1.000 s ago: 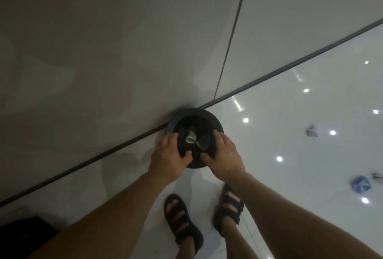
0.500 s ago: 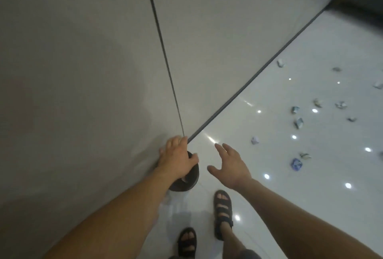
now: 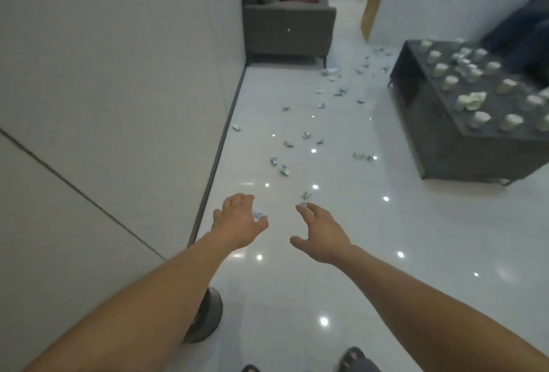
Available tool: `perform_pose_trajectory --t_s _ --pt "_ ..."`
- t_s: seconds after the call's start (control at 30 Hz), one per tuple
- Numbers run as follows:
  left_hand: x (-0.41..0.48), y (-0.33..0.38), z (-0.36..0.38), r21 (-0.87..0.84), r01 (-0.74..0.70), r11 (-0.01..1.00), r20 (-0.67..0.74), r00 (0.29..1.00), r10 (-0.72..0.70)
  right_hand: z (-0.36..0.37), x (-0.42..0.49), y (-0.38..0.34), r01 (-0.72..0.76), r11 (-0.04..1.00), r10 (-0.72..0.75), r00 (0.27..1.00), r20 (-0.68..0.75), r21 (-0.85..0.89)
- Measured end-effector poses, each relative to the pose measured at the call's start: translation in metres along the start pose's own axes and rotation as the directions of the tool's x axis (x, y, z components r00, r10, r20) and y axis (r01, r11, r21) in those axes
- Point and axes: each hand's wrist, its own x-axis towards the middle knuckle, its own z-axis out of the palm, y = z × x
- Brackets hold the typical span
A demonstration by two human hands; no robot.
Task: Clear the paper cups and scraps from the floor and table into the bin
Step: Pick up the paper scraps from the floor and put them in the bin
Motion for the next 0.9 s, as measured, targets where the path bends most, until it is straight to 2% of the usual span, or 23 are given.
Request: perform_pose_trajectory --t_s 0.13,0.4,0.63,0.9 --pt "-0.01 0.124 0.017 0.066 -0.229 0.971 0.066 0.972 0.225 -0.036 -0.067 0.101 -0.186 0.98 0.192 0.976 -0.1 0.068" --pt "-0.043 0.348 0.083 0.13 -0.483 0.866 0.167 0.871 0.461 -0.083 -0.197 0.288 -0.405 0.896 0.432 0.889 -0.149 0.184" --pt "-0.063 0.499 0.14 0.139 -0.634 0.761 0.268 0.764 0.587 -0.115 -0.279 0.422 -0.563 0.788 0.605 0.784 -0.141 0.251" --pt "-0.012 0.615 0.199 0.125 -0.709 0.694 0.383 0.68 0.626 -0.134 -0.276 0.535 -0.64 0.718 0.678 0.733 -0.064 0.273"
